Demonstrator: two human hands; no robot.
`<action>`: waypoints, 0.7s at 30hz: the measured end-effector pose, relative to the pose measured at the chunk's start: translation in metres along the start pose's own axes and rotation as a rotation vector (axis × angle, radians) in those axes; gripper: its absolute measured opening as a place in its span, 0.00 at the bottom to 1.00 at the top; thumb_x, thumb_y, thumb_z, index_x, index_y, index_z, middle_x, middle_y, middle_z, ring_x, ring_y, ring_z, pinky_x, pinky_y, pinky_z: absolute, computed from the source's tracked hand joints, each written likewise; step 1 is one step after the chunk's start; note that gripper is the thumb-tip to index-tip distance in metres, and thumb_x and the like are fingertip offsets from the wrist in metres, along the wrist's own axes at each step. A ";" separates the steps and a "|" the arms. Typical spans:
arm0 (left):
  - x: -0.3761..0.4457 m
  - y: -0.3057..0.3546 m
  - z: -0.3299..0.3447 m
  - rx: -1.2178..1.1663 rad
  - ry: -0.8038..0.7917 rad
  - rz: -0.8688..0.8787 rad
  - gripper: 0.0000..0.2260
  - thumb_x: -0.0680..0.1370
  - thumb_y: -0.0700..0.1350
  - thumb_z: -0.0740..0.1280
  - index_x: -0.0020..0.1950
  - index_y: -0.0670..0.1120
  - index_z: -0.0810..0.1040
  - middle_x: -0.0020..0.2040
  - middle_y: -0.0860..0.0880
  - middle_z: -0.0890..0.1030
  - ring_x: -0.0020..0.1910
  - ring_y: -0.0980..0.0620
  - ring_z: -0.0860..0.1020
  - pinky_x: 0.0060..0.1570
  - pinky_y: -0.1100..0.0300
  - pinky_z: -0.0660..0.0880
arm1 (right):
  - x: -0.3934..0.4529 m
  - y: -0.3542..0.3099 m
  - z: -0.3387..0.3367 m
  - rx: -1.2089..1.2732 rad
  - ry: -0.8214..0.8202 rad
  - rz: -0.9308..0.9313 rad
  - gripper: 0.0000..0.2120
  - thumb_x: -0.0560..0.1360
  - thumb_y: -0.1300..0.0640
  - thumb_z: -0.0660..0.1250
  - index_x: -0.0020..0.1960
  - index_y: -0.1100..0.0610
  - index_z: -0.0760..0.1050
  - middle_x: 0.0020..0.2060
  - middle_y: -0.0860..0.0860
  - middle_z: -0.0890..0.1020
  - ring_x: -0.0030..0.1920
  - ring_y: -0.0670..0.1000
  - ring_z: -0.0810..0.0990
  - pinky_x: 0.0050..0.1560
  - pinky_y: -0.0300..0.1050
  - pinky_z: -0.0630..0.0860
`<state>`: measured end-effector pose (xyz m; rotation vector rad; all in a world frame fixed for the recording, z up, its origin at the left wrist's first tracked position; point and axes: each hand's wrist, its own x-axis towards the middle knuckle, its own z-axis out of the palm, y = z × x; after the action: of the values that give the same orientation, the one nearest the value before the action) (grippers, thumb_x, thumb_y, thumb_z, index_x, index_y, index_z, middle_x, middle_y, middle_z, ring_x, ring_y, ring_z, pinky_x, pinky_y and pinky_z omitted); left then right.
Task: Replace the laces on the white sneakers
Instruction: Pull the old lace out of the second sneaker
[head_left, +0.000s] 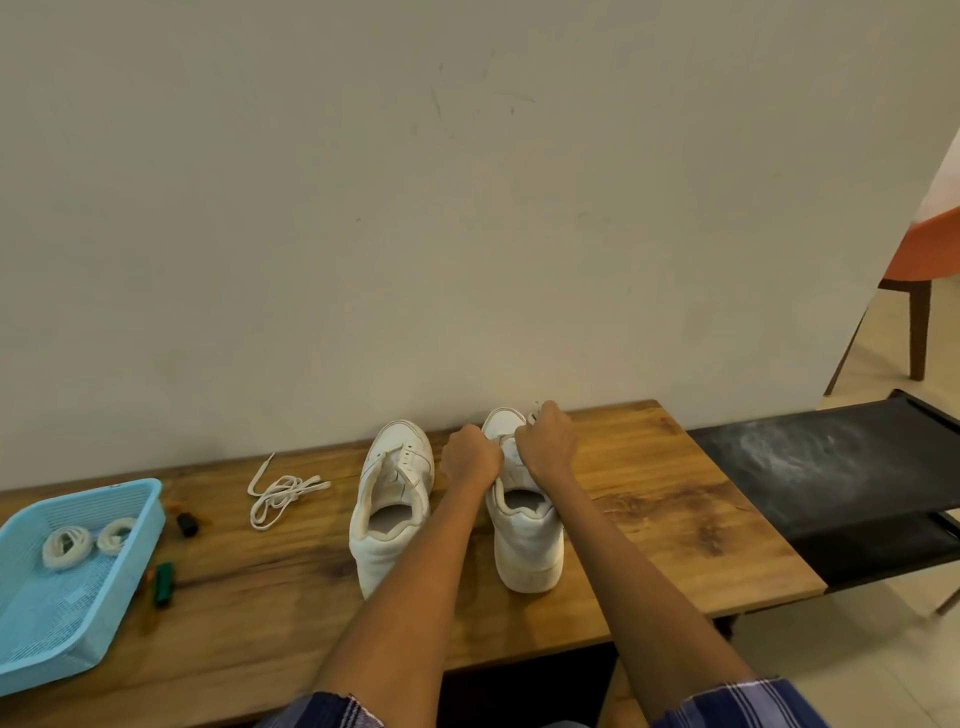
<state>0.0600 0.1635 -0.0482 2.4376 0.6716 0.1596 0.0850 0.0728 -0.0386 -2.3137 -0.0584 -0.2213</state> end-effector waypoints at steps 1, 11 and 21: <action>0.000 0.000 0.000 0.003 -0.004 -0.002 0.12 0.77 0.46 0.63 0.53 0.40 0.81 0.50 0.42 0.82 0.49 0.43 0.80 0.40 0.57 0.71 | -0.001 0.000 0.001 0.043 0.036 0.018 0.06 0.74 0.66 0.60 0.51 0.63 0.69 0.43 0.54 0.72 0.42 0.52 0.69 0.40 0.43 0.64; -0.002 0.000 0.001 0.029 0.009 -0.025 0.12 0.77 0.44 0.63 0.53 0.39 0.80 0.51 0.42 0.82 0.50 0.44 0.79 0.39 0.58 0.70 | 0.010 0.017 -0.003 0.390 0.292 0.163 0.03 0.77 0.66 0.56 0.51 0.62 0.67 0.41 0.55 0.72 0.40 0.53 0.71 0.38 0.45 0.65; -0.009 0.008 -0.009 0.051 -0.043 -0.002 0.13 0.79 0.46 0.60 0.55 0.39 0.78 0.54 0.43 0.81 0.53 0.44 0.79 0.42 0.58 0.70 | -0.001 0.022 -0.024 0.343 0.220 0.053 0.02 0.79 0.64 0.56 0.47 0.60 0.65 0.39 0.53 0.71 0.38 0.52 0.69 0.32 0.42 0.63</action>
<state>0.0535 0.1584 -0.0355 2.4814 0.6670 0.0903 0.0829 0.0403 -0.0391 -1.9355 0.0706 -0.4052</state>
